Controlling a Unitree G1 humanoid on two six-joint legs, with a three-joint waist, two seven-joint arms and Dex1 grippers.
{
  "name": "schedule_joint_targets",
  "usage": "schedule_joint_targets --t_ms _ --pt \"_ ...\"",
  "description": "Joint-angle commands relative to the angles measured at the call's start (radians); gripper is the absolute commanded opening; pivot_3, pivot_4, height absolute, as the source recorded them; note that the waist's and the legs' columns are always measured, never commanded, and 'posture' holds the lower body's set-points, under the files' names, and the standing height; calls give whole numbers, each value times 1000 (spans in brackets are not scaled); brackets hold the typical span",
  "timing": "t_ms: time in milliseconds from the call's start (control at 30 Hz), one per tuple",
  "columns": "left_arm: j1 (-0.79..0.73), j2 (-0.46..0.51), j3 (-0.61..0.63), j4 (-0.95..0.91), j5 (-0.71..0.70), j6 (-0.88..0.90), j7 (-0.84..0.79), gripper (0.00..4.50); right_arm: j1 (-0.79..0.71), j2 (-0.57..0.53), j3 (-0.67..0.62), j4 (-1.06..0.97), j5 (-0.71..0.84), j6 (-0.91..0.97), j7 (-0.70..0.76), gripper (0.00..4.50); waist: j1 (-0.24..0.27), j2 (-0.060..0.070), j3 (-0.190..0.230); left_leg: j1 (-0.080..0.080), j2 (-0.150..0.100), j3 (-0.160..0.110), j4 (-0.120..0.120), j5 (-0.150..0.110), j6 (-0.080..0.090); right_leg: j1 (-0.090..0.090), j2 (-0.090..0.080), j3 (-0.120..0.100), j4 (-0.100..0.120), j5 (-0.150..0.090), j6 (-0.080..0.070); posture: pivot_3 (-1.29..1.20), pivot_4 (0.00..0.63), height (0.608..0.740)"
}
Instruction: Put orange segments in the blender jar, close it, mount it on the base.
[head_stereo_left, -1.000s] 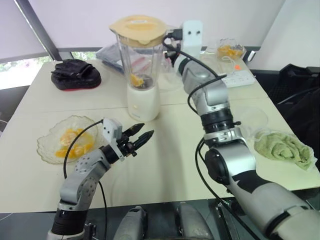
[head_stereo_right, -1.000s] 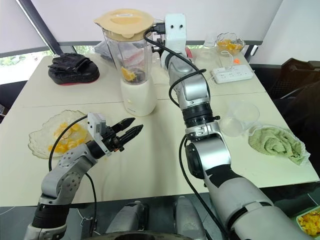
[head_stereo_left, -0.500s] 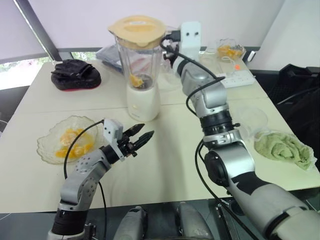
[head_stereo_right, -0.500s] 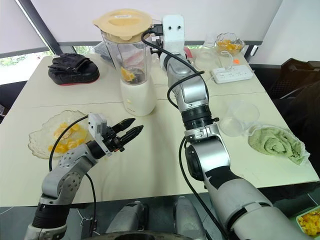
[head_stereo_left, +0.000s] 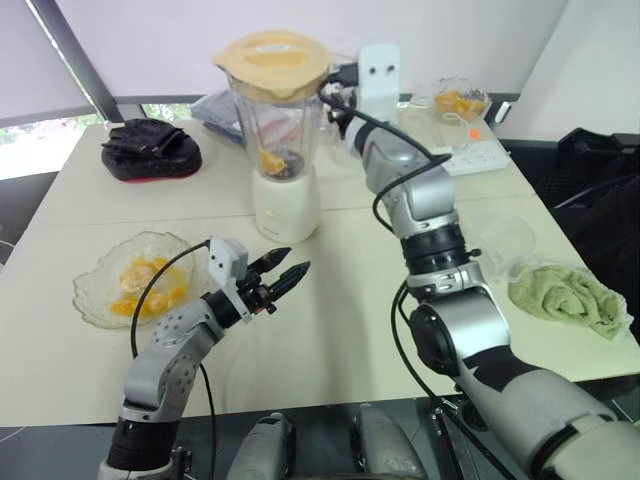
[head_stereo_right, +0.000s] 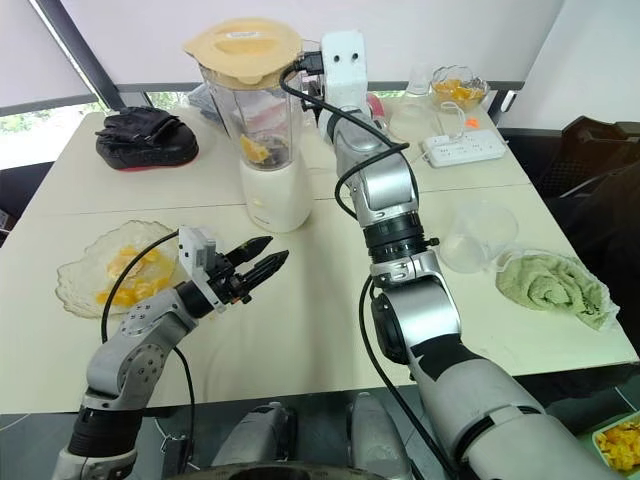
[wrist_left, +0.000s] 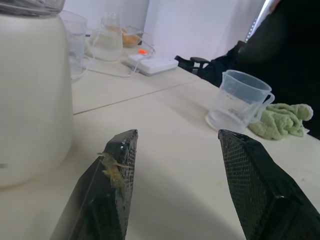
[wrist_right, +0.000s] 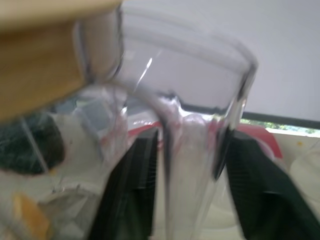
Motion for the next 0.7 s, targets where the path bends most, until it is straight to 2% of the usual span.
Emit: schedule_joint_targets --t_ms 33,333,700 --pt "-14 -1 -9 -17 4 -14 4 2684 -15 -4 3 -31 -10 -2 4 2925 0 0 0 0 0 0 0 0 0 0 0 0 0 0 0 0 150 740" --pt "-29 0 -15 -27 -4 0 18 2684 -4 -3 -2 -59 -12 16 9 2925 -1 0 0 0 0 0 -1 0 0 0 0 0 0 0 0 0 150 740" --pt "-59 3 -20 -46 -18 36 43 2684 19 13 -33 -188 23 143 -6 2925 0 0 0 0 0 0 -1 0 0 -1 0 0 0 0 0 0 150 740"
